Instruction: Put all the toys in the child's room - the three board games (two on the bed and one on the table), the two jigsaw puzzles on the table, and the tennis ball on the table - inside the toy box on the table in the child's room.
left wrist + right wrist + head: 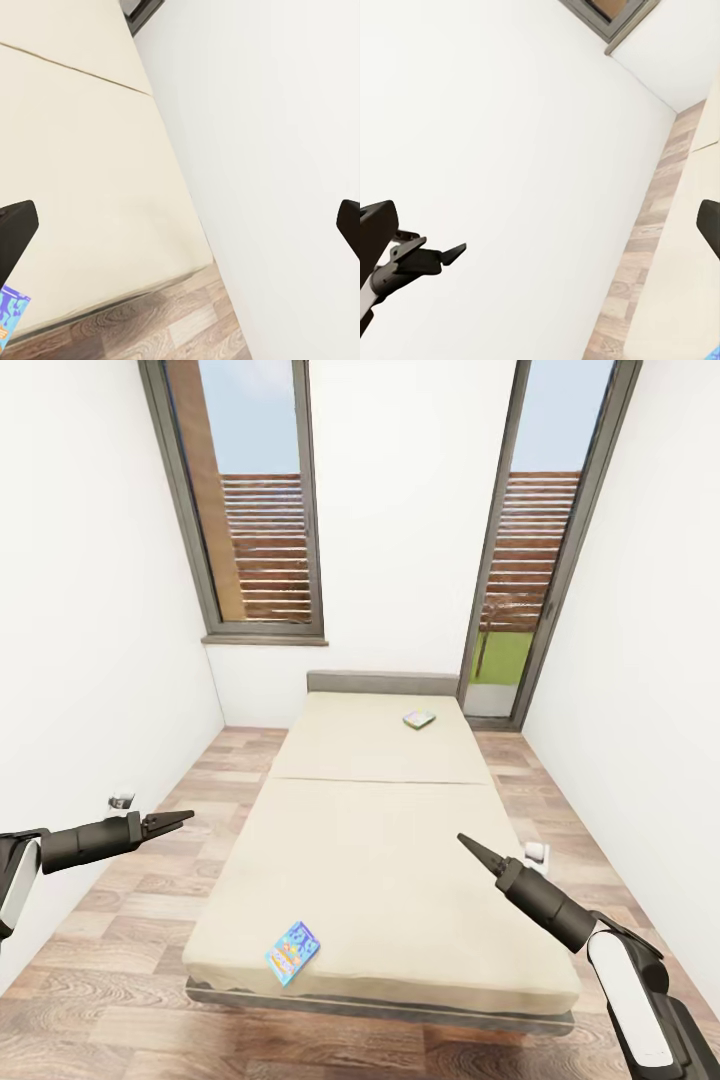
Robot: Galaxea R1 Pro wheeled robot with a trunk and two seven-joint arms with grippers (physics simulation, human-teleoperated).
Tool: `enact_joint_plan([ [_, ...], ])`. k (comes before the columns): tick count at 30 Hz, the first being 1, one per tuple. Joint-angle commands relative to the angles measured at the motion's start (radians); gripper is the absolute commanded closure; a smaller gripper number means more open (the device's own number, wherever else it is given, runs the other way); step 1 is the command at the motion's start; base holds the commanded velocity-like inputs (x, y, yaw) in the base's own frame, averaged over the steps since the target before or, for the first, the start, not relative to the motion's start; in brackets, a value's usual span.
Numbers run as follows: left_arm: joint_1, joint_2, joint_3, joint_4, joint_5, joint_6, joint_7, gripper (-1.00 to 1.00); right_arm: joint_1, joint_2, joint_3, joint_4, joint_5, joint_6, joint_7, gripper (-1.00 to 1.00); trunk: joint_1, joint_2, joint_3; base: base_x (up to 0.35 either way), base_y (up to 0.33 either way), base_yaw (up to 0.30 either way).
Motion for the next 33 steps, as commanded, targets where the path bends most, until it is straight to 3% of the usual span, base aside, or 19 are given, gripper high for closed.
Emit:
enact_joint_plan([
  [1,-0.001,0.0,0.0,0.0,0.003,0.007,-0.001,-1.0,-0.001,0.0,-0.001,0.0,-0.006,0.005,0.001,-1.0,0.001,-0.002,-0.002,0.0,0.0,0.0],
  [33,-0.001,0.0,0.001,0.0,0.003,0.007,-0.004,-1.0,-0.001,0.004,-0.001,0.015,-0.007,-0.002,0.001,-1.0,0.001,-0.002,-0.001,0.0,0.0,0.0],
])
